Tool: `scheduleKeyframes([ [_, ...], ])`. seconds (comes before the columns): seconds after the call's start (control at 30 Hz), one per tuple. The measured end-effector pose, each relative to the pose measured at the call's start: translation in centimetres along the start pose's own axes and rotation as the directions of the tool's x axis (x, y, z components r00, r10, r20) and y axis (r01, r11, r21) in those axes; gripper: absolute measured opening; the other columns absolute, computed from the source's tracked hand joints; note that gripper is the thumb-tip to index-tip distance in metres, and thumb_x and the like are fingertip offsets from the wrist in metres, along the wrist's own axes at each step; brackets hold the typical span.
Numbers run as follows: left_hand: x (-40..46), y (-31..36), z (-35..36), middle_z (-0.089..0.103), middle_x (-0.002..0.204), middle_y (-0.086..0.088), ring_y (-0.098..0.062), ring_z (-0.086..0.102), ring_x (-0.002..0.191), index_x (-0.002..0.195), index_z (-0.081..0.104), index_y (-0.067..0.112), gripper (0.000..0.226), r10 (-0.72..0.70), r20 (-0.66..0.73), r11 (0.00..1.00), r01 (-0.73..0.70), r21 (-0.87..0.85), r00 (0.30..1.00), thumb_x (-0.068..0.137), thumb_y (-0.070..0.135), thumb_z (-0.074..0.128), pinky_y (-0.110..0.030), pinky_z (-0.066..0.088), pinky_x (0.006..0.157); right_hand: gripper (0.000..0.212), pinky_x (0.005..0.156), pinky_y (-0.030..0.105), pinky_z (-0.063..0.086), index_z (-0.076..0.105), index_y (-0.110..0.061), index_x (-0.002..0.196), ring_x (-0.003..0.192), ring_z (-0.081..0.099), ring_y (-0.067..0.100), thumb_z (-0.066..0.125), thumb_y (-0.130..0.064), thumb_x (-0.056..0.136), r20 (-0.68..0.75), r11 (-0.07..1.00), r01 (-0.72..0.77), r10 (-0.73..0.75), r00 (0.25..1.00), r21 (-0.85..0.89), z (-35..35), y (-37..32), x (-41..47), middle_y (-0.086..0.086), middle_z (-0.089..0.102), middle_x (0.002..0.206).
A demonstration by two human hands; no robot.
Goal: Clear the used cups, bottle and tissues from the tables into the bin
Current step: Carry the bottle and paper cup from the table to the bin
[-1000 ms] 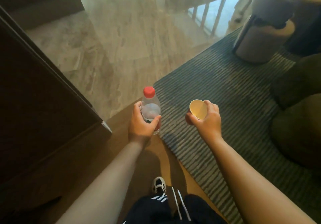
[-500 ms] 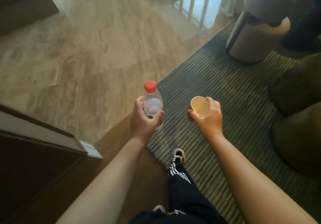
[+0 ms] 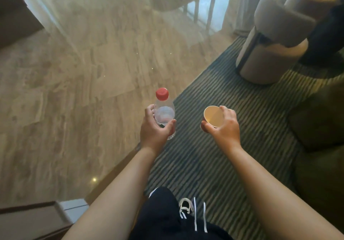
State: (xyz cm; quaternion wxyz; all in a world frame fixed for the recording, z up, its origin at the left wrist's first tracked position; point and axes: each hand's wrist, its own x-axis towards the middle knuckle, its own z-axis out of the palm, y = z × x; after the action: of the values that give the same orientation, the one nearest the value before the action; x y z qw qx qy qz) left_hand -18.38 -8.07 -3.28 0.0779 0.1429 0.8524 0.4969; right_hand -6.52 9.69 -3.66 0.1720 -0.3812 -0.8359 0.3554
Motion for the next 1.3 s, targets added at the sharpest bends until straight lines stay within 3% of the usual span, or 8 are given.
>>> scheduleKeyframes([
  [0.43,28.2,0.3,6.1,0.056,0.125,-0.002,-0.018,0.055,0.107,0.128,0.038,0.023,0.073,0.060,0.070,0.997,-0.063,0.041,0.996,0.070,0.041,0.079,-0.027,0.042,0.081,0.080,0.084,0.025,0.039,0.041,-0.013,0.136,0.110,0.050,0.021,0.077,-0.042,0.071,-0.025,0.999,-0.040,0.040,0.999,-0.014,8.4,-5.0,26.1,0.005,0.044,0.130],
  [0.6,39.8,3.1,8.3,0.052,0.113,0.011,-0.010,0.053,0.099,0.127,0.038,0.025,0.073,0.124,0.128,0.990,-0.132,0.054,0.984,0.069,0.041,0.079,-0.022,0.037,0.075,0.081,0.088,0.025,0.038,0.041,-0.011,0.136,0.112,0.050,0.023,0.078,-0.040,0.071,-0.085,0.996,-0.084,0.084,0.993,-0.004,10.0,-8.3,36.5,0.008,0.044,0.131],
  [0.73,47.1,5.5,11.5,0.052,0.112,0.011,-0.006,0.052,0.095,0.127,0.037,0.027,0.074,0.129,0.172,0.991,-0.135,0.025,0.977,0.068,0.043,0.079,-0.018,0.036,0.070,0.082,0.087,0.025,0.038,0.040,-0.011,0.136,0.111,0.050,0.023,0.078,-0.041,0.071,-0.128,0.993,-0.117,0.117,0.985,0.004,10.2,-9.0,43.2,0.008,0.045,0.131],
  [1.0,59.0,9.0,21.7,0.056,0.121,-0.005,-0.020,0.056,0.105,0.128,0.037,0.023,0.075,0.164,0.241,0.983,-0.178,0.035,0.957,0.069,0.042,0.079,-0.028,0.041,0.082,0.079,0.087,0.023,0.037,0.042,-0.011,0.135,0.111,0.050,0.023,0.078,-0.039,0.071,-0.162,0.982,-0.188,0.189,0.968,0.022,9.0,-4.9,56.9,0.009,0.045,0.130],
  [1.3,71.7,17.9,34.5,0.052,0.123,-0.001,-0.011,0.050,0.103,0.130,0.035,0.022,0.076,0.175,0.289,0.981,-0.190,0.025,0.941,0.071,0.040,0.078,-0.025,0.038,0.081,0.079,0.084,0.022,0.037,0.042,-0.011,0.135,0.108,0.052,0.022,0.078,-0.040,0.071,-0.181,0.980,-0.194,0.197,0.963,0.035,3.6,-0.4,75.1,0.008,0.047,0.127],
])
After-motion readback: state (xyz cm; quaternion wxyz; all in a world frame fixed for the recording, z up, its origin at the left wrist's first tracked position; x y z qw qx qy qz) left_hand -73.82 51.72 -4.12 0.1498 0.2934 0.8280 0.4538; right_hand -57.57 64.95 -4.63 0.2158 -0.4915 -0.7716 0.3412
